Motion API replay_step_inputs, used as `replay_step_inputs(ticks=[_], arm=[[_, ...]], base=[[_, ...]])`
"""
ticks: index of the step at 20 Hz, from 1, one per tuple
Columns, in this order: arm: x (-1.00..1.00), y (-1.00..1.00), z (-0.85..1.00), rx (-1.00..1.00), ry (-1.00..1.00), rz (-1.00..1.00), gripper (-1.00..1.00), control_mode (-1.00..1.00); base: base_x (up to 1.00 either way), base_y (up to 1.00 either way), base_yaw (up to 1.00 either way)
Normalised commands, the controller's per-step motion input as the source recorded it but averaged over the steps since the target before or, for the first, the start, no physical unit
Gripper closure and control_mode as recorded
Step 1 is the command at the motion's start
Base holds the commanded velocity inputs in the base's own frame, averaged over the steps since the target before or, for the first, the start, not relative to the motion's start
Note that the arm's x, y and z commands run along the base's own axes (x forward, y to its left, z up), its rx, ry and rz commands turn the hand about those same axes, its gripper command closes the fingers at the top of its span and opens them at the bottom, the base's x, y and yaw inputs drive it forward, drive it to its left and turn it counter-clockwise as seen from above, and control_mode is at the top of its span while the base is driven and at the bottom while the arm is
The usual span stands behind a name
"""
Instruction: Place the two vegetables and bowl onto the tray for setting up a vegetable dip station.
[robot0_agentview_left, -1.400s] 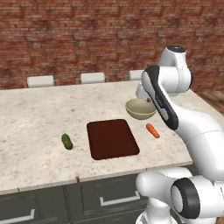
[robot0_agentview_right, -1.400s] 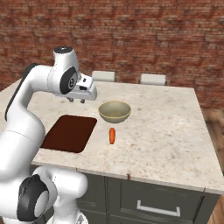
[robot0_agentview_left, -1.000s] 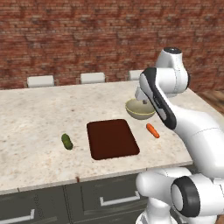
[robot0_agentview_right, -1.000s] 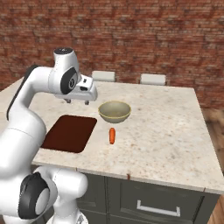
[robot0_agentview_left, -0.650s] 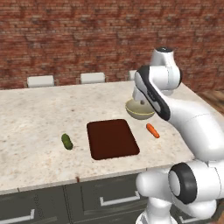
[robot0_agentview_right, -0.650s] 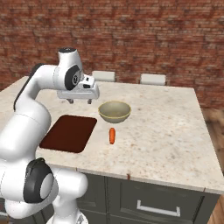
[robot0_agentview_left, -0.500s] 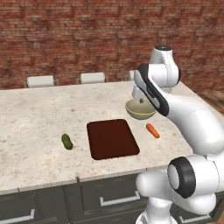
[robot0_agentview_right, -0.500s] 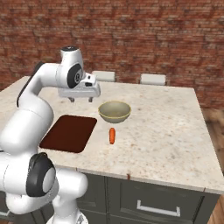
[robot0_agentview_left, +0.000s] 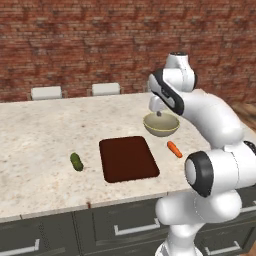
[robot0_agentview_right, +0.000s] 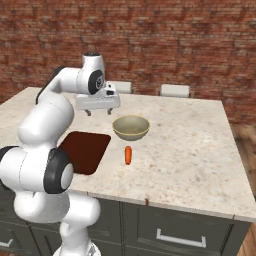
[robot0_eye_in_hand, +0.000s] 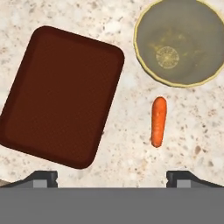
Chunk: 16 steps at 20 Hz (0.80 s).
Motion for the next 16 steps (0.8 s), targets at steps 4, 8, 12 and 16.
replay_step_inputs(ticks=[4, 8, 12, 16], arm=[[0.59, 0.0, -0.15, -0.04, 0.32, 0.04, -1.0, -1.0], [0.49, -0.03, -0.19, -0.02, 0.29, 0.08, -1.0, -1.0], [0.22, -0.03, -0.2, -0.02, -0.03, 0.05, -1.0, -1.0], [0.31, -0.01, -0.19, -0.03, -0.15, 0.05, -1.0, -1.0]], base=[[0.0, 0.0, 0.0], [0.0, 0.0, 0.0], [0.0, 0.0, 0.0], [0.0, 0.0, 0.0]])
